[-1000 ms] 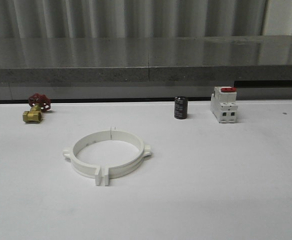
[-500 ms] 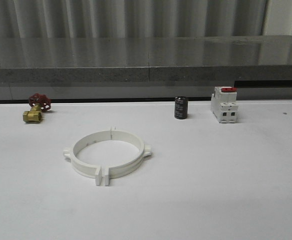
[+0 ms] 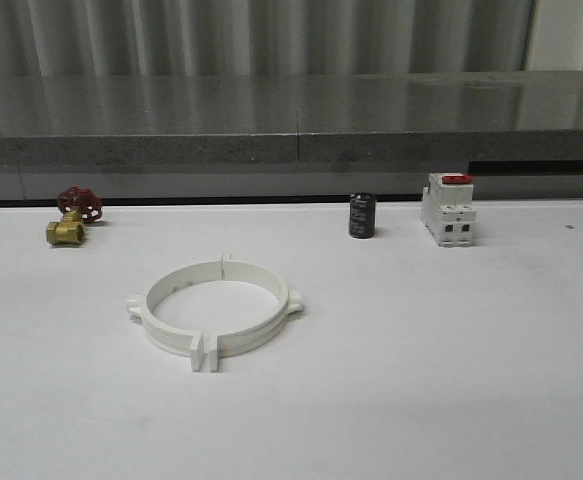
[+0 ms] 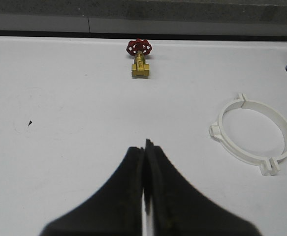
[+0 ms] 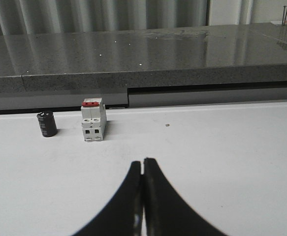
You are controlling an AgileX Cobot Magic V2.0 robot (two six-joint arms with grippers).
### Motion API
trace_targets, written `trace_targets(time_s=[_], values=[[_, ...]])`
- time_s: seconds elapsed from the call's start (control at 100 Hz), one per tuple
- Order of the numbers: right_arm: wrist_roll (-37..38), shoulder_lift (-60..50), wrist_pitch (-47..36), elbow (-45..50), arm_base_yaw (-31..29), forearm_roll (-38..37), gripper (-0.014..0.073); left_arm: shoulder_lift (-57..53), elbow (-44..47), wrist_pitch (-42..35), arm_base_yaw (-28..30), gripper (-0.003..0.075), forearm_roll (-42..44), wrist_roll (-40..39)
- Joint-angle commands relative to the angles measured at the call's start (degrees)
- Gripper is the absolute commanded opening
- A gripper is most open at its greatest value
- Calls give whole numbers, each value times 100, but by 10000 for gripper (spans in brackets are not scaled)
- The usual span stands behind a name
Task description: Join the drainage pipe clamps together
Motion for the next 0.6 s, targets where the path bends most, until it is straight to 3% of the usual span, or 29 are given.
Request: trace_targets(time_s=[0.0,0.38,0.59], values=[[1,-110,-487,-95,-29,7,-67,14,-159,-387,4,-21,-81,-5],[1,-110,-487,-95,-29,7,-67,14,-159,-387,4,-21,-67,-5],[1,-110,-487,-95,-29,7,-67,-7,26,-844,4,-21,180,-5]])
